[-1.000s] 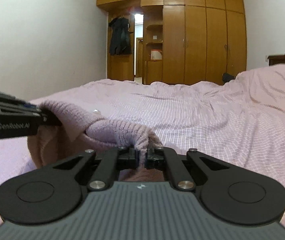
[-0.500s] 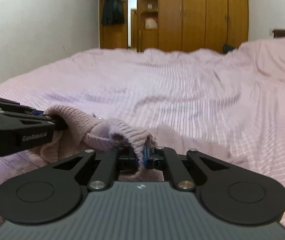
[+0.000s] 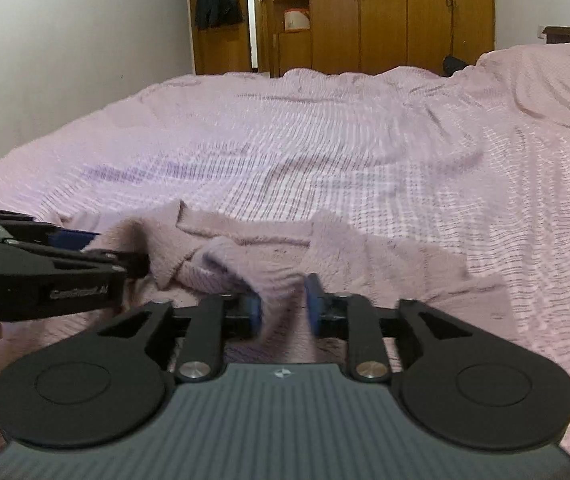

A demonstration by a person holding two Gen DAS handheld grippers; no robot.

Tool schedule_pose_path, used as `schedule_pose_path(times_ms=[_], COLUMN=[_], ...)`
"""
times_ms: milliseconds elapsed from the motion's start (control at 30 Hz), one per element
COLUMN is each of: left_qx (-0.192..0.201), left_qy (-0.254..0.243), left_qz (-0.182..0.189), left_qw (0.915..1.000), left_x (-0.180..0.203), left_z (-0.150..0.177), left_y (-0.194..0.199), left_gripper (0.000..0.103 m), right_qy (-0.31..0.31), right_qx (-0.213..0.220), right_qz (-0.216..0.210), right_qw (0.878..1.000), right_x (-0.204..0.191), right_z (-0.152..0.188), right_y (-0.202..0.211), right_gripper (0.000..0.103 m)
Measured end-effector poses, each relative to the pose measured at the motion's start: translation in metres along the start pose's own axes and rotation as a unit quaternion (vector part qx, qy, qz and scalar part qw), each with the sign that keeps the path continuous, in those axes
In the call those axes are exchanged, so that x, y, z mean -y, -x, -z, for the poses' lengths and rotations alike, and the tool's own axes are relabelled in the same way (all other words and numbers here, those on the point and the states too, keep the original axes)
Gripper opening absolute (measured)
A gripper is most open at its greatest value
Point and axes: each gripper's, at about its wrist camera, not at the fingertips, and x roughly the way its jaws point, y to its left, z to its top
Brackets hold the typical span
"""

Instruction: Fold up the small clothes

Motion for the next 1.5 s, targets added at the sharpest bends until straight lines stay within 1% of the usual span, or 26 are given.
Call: schedule_pose_path(times_ms=[33,167,267,333,433,500,567,667,767,900,1033,1133,1200,1333,1367,1400,1433,1467,1500], left_qx=[0.001,-0.003,-0.007,-0.01,-0.01,-0.01,-0.011,-0.011,-0.015,-0.018,-0.021,-0.02,-0.015,-0.009,-0.007,-0.003,0.0,0.005,0.006], left_qy=[0.0,0.008,0.019,0.028,0.032,0.027,0.02,0.007,-0.012,-0.035,-0.047,-0.058,-0.074,-0.094,-0.095,-0.094,-0.095,-0.099,-0.103], left_qz=[-0.001,0.007,0.016,0.02,0.025,0.031,0.041,0.052,0.059,0.058,0.077,0.092,0.087,0.062,0.059,0.057,0.055,0.056,0.061], left_qw=[1.0,0.9999,0.9997,0.9994,0.9991,0.9991,0.9989,0.9985,0.9981,0.9975,0.9957,0.9939,0.9934,0.9936,0.9937,0.9939,0.994,0.9935,0.9929], left_x=[-0.002,-0.009,-0.014,-0.015,-0.014,-0.011,-0.008,0.0,0.008,0.016,0.021,0.025,0.03,0.037,0.038,0.038,0.039,0.04,0.04], left_z=[0.001,0.007,0.015,0.02,0.027,0.032,0.037,0.045,0.052,0.059,0.065,0.069,0.072,0.074,0.074,0.074,0.075,0.076,0.076], left_y=[0.006,0.026,0.041,0.048,0.059,0.065,0.071,0.077,0.08,0.08,0.081,0.083,0.083,0.078,0.076,0.075,0.074,0.075,0.074], left_gripper=[0.063,0.063,0.063,0.063,0.063,0.063,0.063,0.063,0.063,0.063,0.063,0.063,0.063,0.063,0.064,0.064,0.061,0.053,0.027], right_qy=[0.0,0.006,0.013,0.024,0.056,0.07,0.08,0.083,0.081,0.088,0.104,0.094,0.09,0.074,0.073,0.073,0.074,0.076,0.079], right_qx=[0.004,0.006,0.004,0.005,0.001,-0.013,-0.024,-0.028,-0.029,-0.032,-0.042,-0.051,-0.05,-0.053,-0.052,-0.05,-0.049,-0.048,-0.047], right_qz=[-0.002,-0.024,-0.04,-0.057,-0.096,-0.109,-0.112,-0.118,-0.12,-0.138,-0.127,-0.126,-0.126,-0.112,-0.109,-0.106,-0.103,-0.105,-0.105], right_qw=[1.0,1.0,0.999,0.998,0.994,0.991,0.99,0.989,0.989,0.986,0.986,0.986,0.987,0.99,0.99,0.99,0.991,0.99,0.99], right_x=[0.001,0.002,0.0,-0.002,-0.007,-0.008,-0.01,-0.009,-0.01,-0.012,-0.016,-0.014,-0.013,-0.012,-0.012,-0.013,-0.014,-0.015,-0.016], right_z=[0.0,0.005,0.015,0.02,0.025,0.028,0.031,0.033,0.032,0.033,0.034,0.035,0.035,0.036,0.037,0.038,0.038,0.039,0.039], right_y=[0.011,0.04,0.055,0.06,0.059,0.054,0.05,0.048,0.049,0.051,0.046,0.04,0.037,0.03,0.029,0.029,0.028,0.028,0.027], right_gripper=[0.042,0.044,0.05,0.054,0.056,0.056,0.056,0.056,0.056,0.056,0.056,0.056,0.056,0.054,0.053,0.047,0.04,0.036,0.03])
